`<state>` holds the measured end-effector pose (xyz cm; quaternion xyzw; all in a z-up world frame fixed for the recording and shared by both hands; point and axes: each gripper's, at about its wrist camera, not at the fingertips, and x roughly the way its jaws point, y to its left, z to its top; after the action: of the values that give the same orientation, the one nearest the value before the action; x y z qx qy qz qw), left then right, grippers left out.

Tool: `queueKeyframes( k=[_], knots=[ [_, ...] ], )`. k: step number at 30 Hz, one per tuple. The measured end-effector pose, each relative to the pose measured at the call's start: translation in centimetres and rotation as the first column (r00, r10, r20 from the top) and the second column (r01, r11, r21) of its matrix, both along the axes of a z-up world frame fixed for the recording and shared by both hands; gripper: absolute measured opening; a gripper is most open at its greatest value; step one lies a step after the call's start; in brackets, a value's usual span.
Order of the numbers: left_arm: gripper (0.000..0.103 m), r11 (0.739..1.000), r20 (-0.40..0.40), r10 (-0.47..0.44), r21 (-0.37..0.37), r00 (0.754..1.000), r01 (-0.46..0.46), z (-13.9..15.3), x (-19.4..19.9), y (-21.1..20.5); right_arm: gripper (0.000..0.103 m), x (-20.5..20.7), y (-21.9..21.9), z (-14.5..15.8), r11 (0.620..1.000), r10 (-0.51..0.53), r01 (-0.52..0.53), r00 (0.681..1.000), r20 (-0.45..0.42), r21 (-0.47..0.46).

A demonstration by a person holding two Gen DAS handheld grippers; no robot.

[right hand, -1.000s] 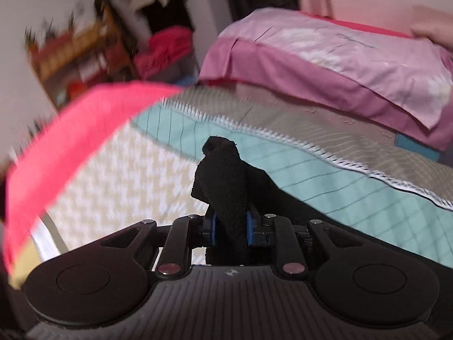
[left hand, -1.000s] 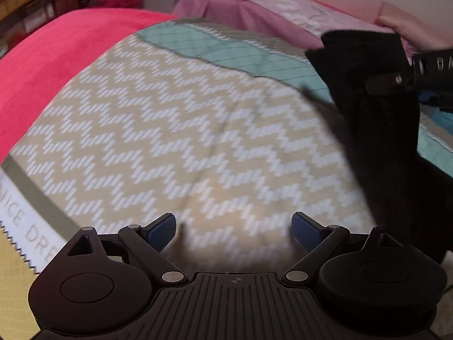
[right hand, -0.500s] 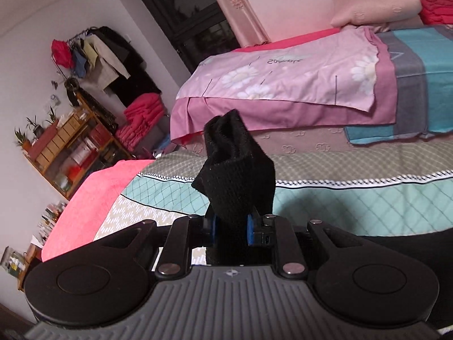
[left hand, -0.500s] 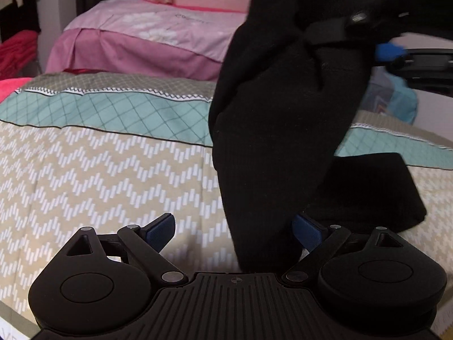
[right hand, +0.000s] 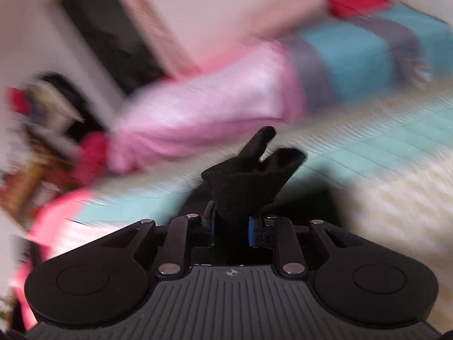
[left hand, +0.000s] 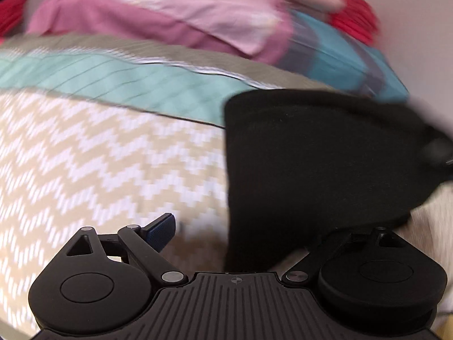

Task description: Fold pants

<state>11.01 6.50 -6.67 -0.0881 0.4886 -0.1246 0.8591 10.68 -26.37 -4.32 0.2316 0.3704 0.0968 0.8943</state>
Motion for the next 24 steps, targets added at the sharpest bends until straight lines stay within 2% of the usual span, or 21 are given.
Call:
queueKeyframes(
  k=[1,2,3,4,5,7,9,11,13,14,15,17,19,22,24],
  knots=[
    [0.103,0.999,-0.01,-0.048,0.004,0.999,0.048,0.0,-0.1,-0.6,0.028,0.4,-1.3,-2.2,0.998,-0.037,0.041,0.993,-0.113,0.039],
    [0.103,0.996,-0.017,-0.089,0.007,0.996,0.089,-0.1,-0.4,-1.0,0.033,0.5,-2.5,-3.5,0.991,-0.053,0.072,0.986,-0.16,0.113],
    [0.103,0.992,-0.016,-0.125,0.011,0.992,0.125,0.0,-0.7,-1.2,0.036,0.1,-3.2,-3.9,0.979,-0.069,0.097,0.986,-0.152,0.182],
    [0.103,0.988,-0.005,-0.154,0.015,0.988,0.155,0.3,-1.3,-1.4,0.043,-0.2,-3.5,-3.6,0.971,-0.09,0.114,0.988,-0.122,0.211],
    [0.103,0.984,0.007,-0.176,0.013,0.984,0.176,0.6,-1.8,-1.1,0.061,-0.3,-3.6,-3.1,0.97,-0.104,0.12,0.991,-0.085,0.211],
    [0.103,0.98,0.012,-0.197,-0.01,0.98,0.197,1.4,-2.4,-0.5,0.075,0.3,-3.5,-2.2,0.975,-0.117,0.121,0.993,-0.029,0.188],
    [0.103,0.981,0.029,-0.186,-0.042,0.982,0.187,2.2,-2.7,0.5,0.075,1.7,-3.3,-1.9,0.982,-0.119,0.121,0.993,-0.022,0.143],
    [0.103,0.986,0.044,-0.149,-0.063,0.988,0.152,3.1,-2.3,1.1,0.075,2.5,-2.9,-2.0,0.99,-0.129,0.129,0.992,-0.01,0.053],
    [0.103,0.992,0.057,-0.106,-0.066,0.993,0.11,3.7,-1.2,1.6,0.071,3.0,-1.6,-2.5,0.989,-0.103,0.105,0.994,0.019,-0.104],
    [0.103,0.994,0.06,-0.083,-0.061,0.995,0.087,3.8,-0.5,1.6,0.063,3.1,-1.0,-2.9,0.974,-0.098,0.098,0.995,0.013,-0.202],
    [0.103,0.997,0.062,-0.058,-0.055,0.996,0.061,3.7,0.3,1.5,0.06,3.0,-0.9,-3.2,0.959,-0.114,0.11,0.993,0.001,-0.26],
    [0.103,0.998,0.056,-0.03,-0.058,0.998,0.034,3.3,1.9,1.0,0.053,2.7,-2.2,-3.5,0.967,-0.178,0.174,0.984,-0.003,-0.187],
    [0.103,0.997,0.01,-0.03,-0.072,1.0,0.03,2.2,3.4,-0.1,0.053,2.5,-3.2,-3.1,0.964,-0.227,0.227,0.974,0.014,-0.135],
    [0.103,0.995,-0.026,-0.061,-0.074,0.998,0.059,0.7,4.4,-1.7,0.082,3.6,-2.8,-2.2,0.977,-0.175,0.181,0.983,0.063,-0.111],
    [0.103,0.995,-0.036,-0.083,-0.06,0.996,0.081,0.1,4.1,-2.5,0.081,4.8,-1.6,-2.0,0.982,-0.111,0.12,0.991,0.073,-0.146]
  ],
)
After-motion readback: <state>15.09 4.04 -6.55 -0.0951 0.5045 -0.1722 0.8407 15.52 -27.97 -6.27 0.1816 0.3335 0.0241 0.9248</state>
